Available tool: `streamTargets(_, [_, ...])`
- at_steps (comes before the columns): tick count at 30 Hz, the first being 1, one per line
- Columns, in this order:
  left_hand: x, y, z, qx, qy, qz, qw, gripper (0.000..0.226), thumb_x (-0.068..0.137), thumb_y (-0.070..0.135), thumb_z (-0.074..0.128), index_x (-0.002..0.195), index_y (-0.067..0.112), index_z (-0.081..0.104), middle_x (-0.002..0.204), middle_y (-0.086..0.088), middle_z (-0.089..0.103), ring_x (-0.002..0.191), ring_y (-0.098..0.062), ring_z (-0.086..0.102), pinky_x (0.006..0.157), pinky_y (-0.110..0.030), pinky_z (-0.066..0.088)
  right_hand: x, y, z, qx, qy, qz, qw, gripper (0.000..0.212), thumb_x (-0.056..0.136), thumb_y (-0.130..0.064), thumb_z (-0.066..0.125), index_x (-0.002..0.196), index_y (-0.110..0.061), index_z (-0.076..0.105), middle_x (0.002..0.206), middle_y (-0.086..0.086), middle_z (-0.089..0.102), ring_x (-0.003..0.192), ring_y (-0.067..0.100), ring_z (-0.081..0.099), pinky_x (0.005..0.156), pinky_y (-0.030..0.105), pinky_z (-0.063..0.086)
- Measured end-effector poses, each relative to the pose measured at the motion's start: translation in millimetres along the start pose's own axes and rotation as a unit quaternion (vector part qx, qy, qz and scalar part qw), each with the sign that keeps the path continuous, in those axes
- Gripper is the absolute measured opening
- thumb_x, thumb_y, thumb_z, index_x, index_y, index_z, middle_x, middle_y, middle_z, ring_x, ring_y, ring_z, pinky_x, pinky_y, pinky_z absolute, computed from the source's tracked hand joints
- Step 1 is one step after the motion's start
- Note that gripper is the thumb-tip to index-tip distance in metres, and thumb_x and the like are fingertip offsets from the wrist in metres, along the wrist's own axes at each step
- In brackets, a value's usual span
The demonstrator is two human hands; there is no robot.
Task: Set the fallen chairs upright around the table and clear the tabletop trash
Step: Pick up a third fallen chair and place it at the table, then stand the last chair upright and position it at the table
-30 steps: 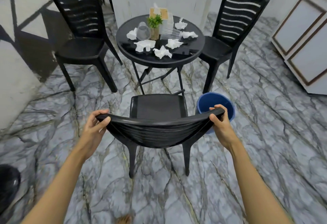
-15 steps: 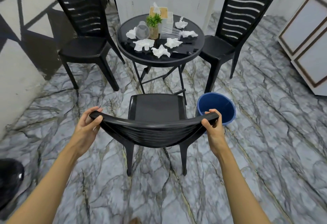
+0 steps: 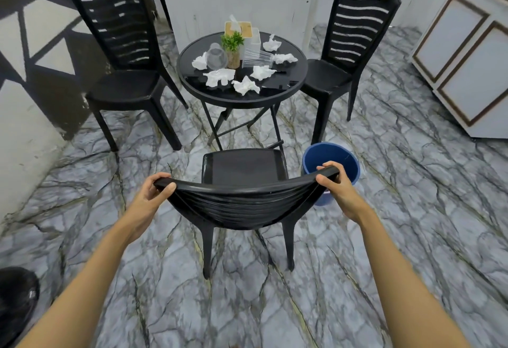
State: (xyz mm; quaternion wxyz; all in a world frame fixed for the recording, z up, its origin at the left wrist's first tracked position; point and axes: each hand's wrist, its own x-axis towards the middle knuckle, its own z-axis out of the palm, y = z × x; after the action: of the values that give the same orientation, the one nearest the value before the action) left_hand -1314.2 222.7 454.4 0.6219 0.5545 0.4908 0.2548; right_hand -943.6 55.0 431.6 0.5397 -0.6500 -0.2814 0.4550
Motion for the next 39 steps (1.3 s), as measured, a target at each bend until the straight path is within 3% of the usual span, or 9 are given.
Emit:
streamTargets(3, [-9, 7, 6, 0.058, 0.027, 0.023, 0.998, 0.03, 0.089, 0.027, 0.057, 0.118, 0.026, 0.054, 0.121, -0.001, 0.053, 0.118, -0.018, 0.046, 0.103, -0.036, 0.036, -4, -7, -2, -0.026, 0.01, 0.027, 0.999, 0.056, 0.08, -0.025, 0.07, 0.128, -0.022, 0.042, 0.134, 0.007, 0.046, 0.115, 0.02, 0.05, 0.078, 0.022, 0.043])
streamTargets(6, [-14, 17, 20, 0.178, 0.089, 0.095, 0.975, 0.027, 0.091, 0.024, 0.055, 0.118, 0.023, 0.057, 0.132, -0.003, 0.051, 0.127, -0.02, 0.042, 0.103, -0.034, 0.031, -10, -15, -2, -0.05, 0.026, 0.031, 0.998, 0.058, 0.086, -0.027, 0.064, 0.137, -0.023, 0.038, 0.133, 0.002, 0.043, 0.119, 0.018, 0.044, 0.078, 0.019, 0.041])
streamTargets(8, [-11, 37, 42, 0.262, 0.095, 0.174, 0.944, 0.029, 0.091, 0.024, 0.056, 0.12, 0.019, 0.058, 0.129, 0.001, 0.05, 0.127, -0.016, 0.04, 0.106, -0.035, 0.028, -13, -18, -8, -0.046, 0.063, 0.022, 0.997, 0.054, 0.088, -0.034, 0.061, 0.136, -0.023, 0.041, 0.14, 0.002, 0.043, 0.128, 0.02, 0.041, 0.093, 0.024, 0.037])
streamTargets(11, [-3, 75, 105, 0.305, 0.023, 0.235, 0.923, 0.03, 0.09, 0.031, 0.055, 0.119, 0.023, 0.058, 0.13, 0.0, 0.052, 0.124, -0.019, 0.044, 0.107, -0.041, 0.033, -19, -22, -31, -0.074, 0.112, 0.016, 0.991, 0.051, 0.088, -0.044, 0.057, 0.131, -0.021, 0.046, 0.142, 0.002, 0.045, 0.133, 0.021, 0.039, 0.107, 0.036, 0.034])
streamTargets(16, [24, 109, 264, 0.382, -0.151, 0.276, 0.869, 0.034, 0.089, 0.039, 0.055, 0.117, 0.021, 0.058, 0.12, -0.001, 0.059, 0.111, -0.015, 0.054, 0.091, -0.026, 0.04, -29, -31, -109, -0.192, 0.156, 0.011, 0.969, 0.046, 0.09, -0.044, 0.055, 0.122, -0.012, 0.053, 0.125, 0.001, 0.054, 0.118, 0.018, 0.05, 0.088, 0.026, 0.036])
streamTargets(21, [56, 110, 429, 0.488, -0.267, 0.232, 0.798, 0.042, 0.091, 0.04, 0.052, 0.125, 0.014, 0.051, 0.125, -0.009, 0.056, 0.112, -0.022, 0.055, 0.092, -0.035, 0.048, -25, -34, -219, -0.425, 0.16, 0.045, 0.89, 0.055, 0.089, -0.054, 0.05, 0.127, -0.015, 0.049, 0.132, 0.006, 0.052, 0.119, 0.024, 0.051, 0.096, 0.037, 0.042])
streamTargets(24, [68, 113, 510, 0.517, -0.282, 0.218, 0.778, 0.042, 0.093, 0.039, 0.049, 0.125, 0.011, 0.05, 0.124, -0.011, 0.055, 0.109, -0.025, 0.055, 0.089, -0.036, 0.049, -22, -39, -288, -0.554, 0.15, 0.065, 0.816, 0.056, 0.091, -0.056, 0.043, 0.127, -0.014, 0.047, 0.134, 0.01, 0.049, 0.122, 0.029, 0.046, 0.102, 0.041, 0.035])
streamTargets(28, [88, 120, 601, 0.549, -0.288, 0.207, 0.756, 0.046, 0.093, 0.04, 0.048, 0.128, 0.009, 0.047, 0.122, -0.012, 0.057, 0.109, -0.027, 0.056, 0.089, -0.039, 0.049, -11, -38, -376, -0.616, 0.121, 0.097, 0.772, 0.06, 0.092, -0.057, 0.039, 0.131, -0.013, 0.044, 0.133, 0.012, 0.046, 0.123, 0.03, 0.044, 0.104, 0.043, 0.035])
streamTargets(39, [203, 148, 762, 0.585, -0.264, 0.184, 0.745, 0.053, 0.092, 0.049, 0.044, 0.128, 0.011, 0.045, 0.126, -0.013, 0.054, 0.111, -0.027, 0.054, 0.092, -0.041, 0.047, 108, -57, -538, -0.545, 0.107, 0.088, 0.827, 0.058, 0.093, -0.056, 0.038, 0.131, -0.013, 0.045, 0.138, 0.012, 0.043, 0.126, 0.03, 0.042, 0.105, 0.044, 0.034])
